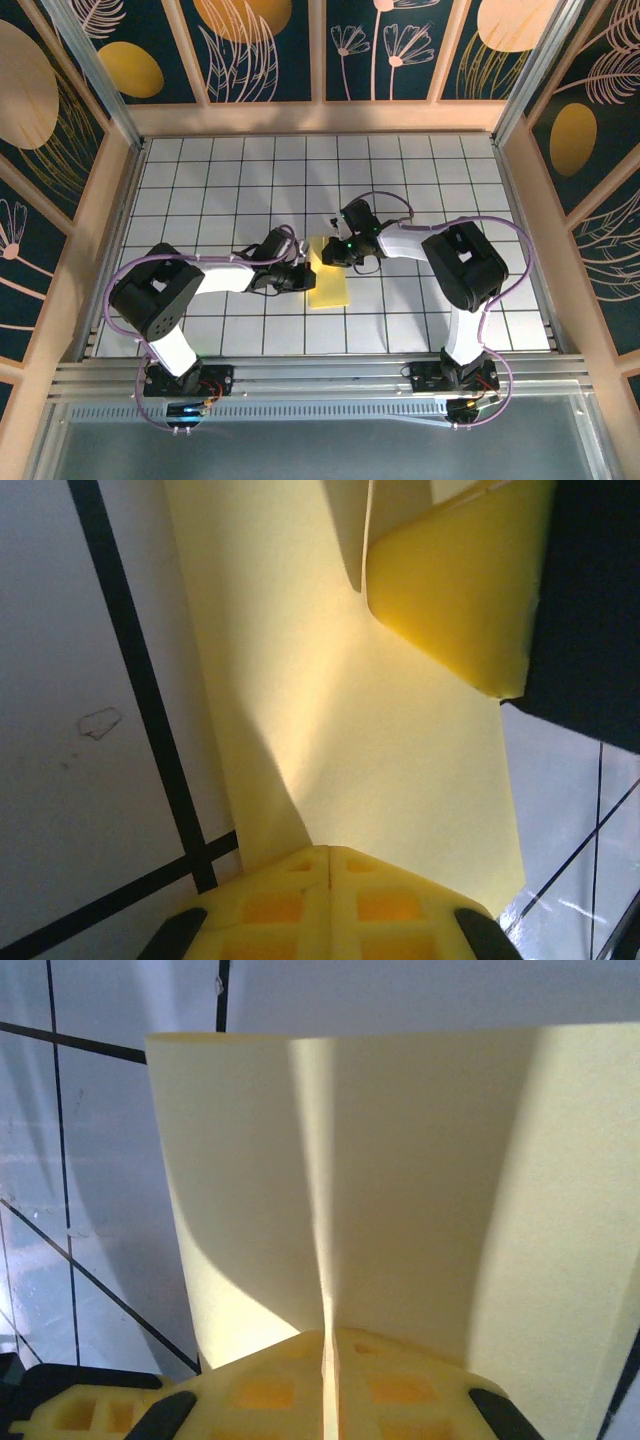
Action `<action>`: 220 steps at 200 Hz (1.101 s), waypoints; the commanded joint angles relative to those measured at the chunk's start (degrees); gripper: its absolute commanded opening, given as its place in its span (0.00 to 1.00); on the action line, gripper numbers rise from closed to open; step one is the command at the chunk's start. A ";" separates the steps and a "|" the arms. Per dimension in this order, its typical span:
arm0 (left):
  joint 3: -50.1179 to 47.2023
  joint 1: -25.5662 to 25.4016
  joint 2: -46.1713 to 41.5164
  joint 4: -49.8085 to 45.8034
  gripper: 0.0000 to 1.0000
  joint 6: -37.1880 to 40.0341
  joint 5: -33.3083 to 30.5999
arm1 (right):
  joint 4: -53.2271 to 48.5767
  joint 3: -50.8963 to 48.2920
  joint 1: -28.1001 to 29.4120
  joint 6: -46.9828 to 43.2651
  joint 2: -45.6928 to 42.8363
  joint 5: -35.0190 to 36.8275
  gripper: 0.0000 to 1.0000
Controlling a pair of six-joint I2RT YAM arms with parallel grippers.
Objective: Fold a paper plane with a square sheet of paper (fold left side to right side)
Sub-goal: Hold the square sheet of paper at the center of the table.
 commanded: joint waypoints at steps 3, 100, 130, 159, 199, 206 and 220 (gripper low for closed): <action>-1.84 -1.23 2.09 -3.56 0.00 -2.41 -3.95 | -3.71 2.63 -0.03 -1.55 -4.39 2.75 0.20; -1.87 -2.57 0.60 -3.95 0.00 -4.68 -5.86 | 2.03 -17.31 3.55 8.56 -20.99 -1.95 0.00; -1.32 -2.57 0.60 -4.51 0.00 -4.55 -5.95 | 4.98 -18.70 5.33 10.12 -18.33 -2.68 0.00; -0.95 -2.57 0.60 -4.61 0.00 -4.49 -5.71 | 5.26 -18.43 6.26 10.28 -16.58 -1.59 0.00; -0.17 -2.53 -1.03 -4.14 0.00 -4.32 -4.80 | 4.36 -18.26 6.75 9.94 -15.06 -0.03 0.00; -0.05 -2.57 -1.08 -3.85 0.00 -4.33 -4.48 | 3.74 -18.25 6.83 9.91 -14.87 0.56 0.00; 0.62 -2.55 -1.24 -3.99 0.00 -4.09 -4.13 | 1.95 -18.16 6.81 9.61 -14.33 1.72 0.00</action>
